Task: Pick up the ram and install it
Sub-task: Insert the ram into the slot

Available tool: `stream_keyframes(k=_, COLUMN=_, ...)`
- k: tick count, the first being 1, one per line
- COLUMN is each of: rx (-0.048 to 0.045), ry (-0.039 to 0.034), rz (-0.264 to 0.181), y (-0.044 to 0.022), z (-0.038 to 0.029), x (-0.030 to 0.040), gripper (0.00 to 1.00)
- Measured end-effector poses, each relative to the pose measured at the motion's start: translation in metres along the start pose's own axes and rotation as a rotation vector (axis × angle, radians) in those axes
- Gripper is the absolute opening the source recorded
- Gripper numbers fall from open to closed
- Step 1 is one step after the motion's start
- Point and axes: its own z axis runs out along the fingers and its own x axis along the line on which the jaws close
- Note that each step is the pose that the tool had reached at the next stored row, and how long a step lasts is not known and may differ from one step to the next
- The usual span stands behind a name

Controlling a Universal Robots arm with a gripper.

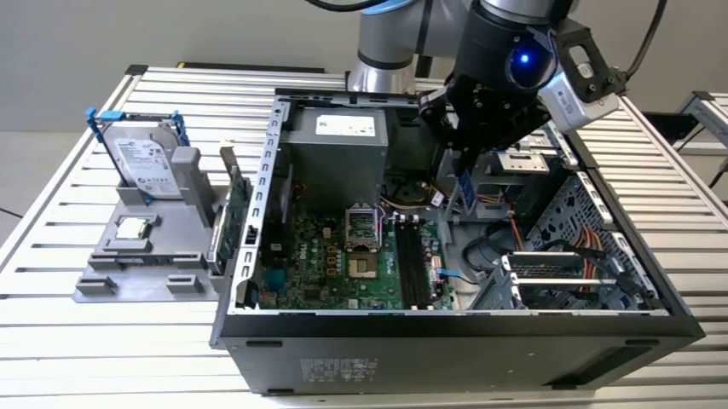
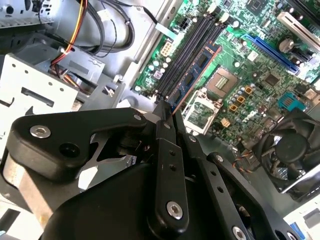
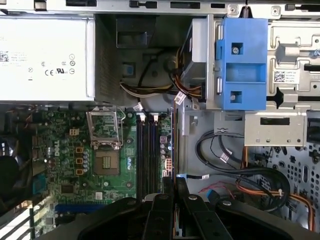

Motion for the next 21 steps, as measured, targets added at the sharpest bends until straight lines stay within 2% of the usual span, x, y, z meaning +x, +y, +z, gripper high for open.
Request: stream_keyframes(k=21, rx=0.0004, ry=0.0009, rz=0.004, y=-0.0004, z=0.0102, x=0.0002, gripper=0.0)
